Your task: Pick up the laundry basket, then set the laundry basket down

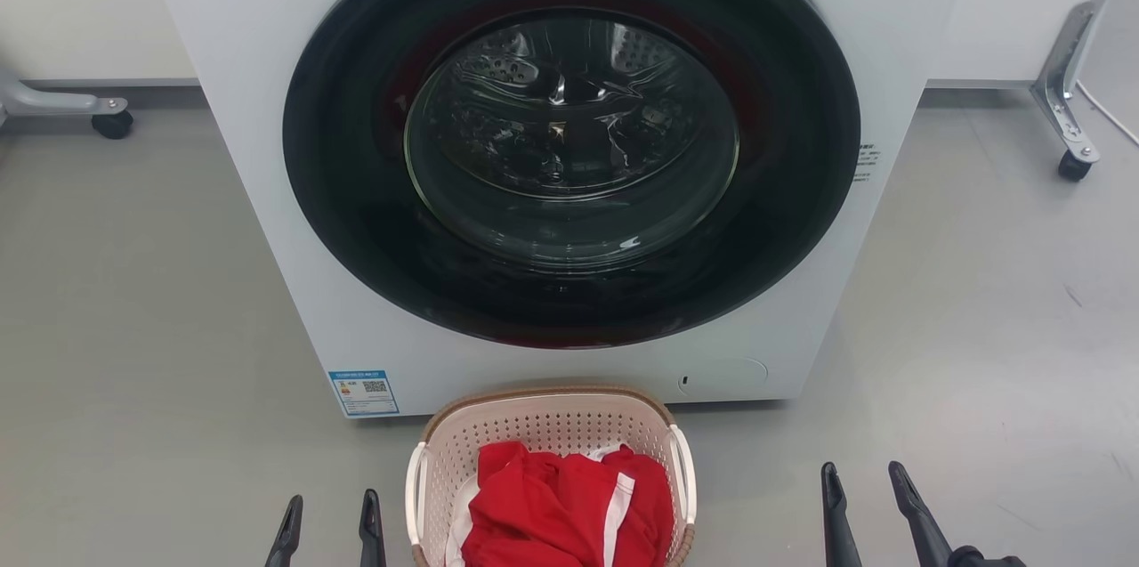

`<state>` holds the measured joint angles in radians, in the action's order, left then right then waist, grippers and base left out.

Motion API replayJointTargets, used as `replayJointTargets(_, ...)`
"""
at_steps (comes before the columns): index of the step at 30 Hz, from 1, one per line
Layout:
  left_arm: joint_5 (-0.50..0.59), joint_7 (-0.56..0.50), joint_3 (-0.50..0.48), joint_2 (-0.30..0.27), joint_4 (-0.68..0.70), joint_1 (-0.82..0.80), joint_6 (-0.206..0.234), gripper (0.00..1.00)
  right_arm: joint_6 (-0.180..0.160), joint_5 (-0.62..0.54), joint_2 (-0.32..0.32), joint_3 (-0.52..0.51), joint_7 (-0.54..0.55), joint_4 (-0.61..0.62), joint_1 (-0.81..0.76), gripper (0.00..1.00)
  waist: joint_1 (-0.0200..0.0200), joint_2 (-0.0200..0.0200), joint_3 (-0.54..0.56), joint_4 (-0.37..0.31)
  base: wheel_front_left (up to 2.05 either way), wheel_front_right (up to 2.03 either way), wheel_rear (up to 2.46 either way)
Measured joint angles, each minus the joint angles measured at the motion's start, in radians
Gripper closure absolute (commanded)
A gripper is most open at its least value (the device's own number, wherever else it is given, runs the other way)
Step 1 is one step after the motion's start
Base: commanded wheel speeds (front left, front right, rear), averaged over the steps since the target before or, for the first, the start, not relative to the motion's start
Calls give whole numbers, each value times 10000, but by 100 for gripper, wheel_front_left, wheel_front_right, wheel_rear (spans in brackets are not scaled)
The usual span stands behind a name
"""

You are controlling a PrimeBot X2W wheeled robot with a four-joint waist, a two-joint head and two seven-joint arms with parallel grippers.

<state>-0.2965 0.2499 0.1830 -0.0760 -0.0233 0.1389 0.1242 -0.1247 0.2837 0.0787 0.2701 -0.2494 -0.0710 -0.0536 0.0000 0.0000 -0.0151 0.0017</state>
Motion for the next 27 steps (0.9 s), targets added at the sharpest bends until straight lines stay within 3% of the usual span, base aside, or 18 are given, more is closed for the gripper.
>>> replayJointTargets(2,6,0,0,4,19,0,-2,0,0,-96,-17,-31,0,27,-1,0,0,0,-13,-3,0,0,0)
replayJointTargets(3,0,-10,4,12,-44,0,-8,100,4,-111,-21,-25,15,-36,-1,100,0,0,-16,-4,0,0,0)
replayJointTargets(16,-631,-215,-136,67,-675,137,-128,100,132,510,-46,-242,205,-665,-188,100,0,0,-13,-5,0,0,0)
replayJointTargets(27,-2307,-708,-483,102,-922,8,-462,100,431,2293,-88,-746,723,-851,-72,100,0,0,6,-7,0,0,0)
